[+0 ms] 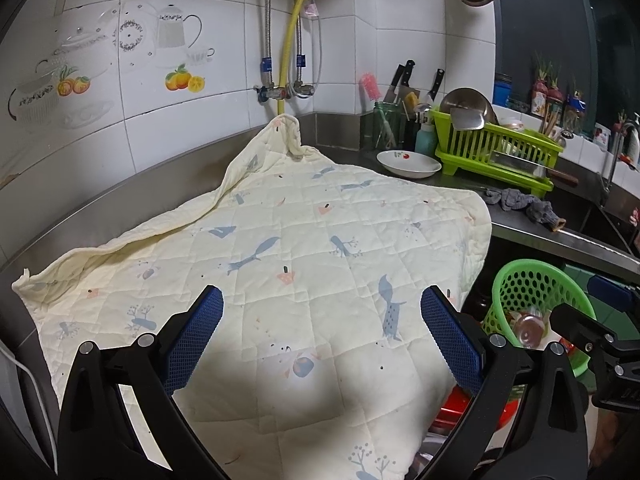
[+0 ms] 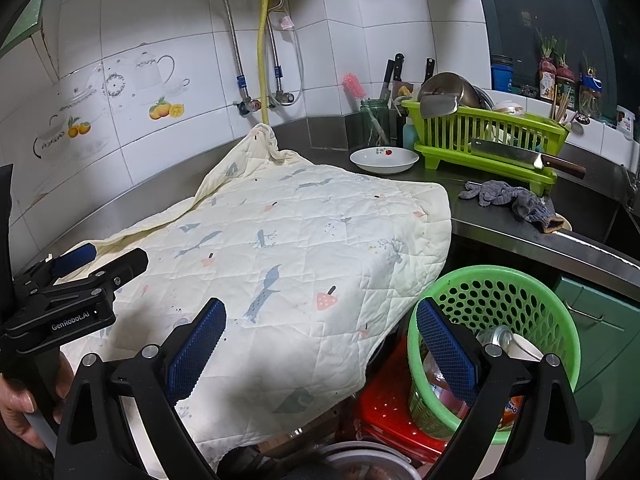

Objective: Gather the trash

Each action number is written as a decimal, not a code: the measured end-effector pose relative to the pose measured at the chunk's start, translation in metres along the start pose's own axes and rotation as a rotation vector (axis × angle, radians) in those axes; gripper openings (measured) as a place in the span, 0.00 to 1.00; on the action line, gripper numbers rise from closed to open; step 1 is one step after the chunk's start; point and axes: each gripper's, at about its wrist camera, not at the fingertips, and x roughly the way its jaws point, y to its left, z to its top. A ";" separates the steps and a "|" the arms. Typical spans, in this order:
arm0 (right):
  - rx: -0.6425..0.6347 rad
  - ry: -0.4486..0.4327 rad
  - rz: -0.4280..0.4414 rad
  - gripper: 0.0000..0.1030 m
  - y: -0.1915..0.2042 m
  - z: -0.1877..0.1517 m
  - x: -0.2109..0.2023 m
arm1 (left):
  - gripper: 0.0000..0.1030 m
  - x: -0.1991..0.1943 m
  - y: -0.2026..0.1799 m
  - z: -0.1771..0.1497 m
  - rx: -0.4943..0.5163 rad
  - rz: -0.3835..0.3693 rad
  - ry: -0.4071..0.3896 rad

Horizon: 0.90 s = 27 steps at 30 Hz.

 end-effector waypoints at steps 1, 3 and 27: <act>-0.001 0.000 0.001 0.90 0.000 0.000 0.000 | 0.95 0.000 0.000 0.000 -0.001 -0.001 0.000; -0.001 -0.002 0.000 0.90 0.000 0.000 0.000 | 0.95 0.000 0.000 0.000 0.000 0.001 0.000; -0.002 0.004 0.006 0.90 0.003 -0.003 0.001 | 0.95 -0.001 -0.002 -0.001 0.002 -0.005 -0.007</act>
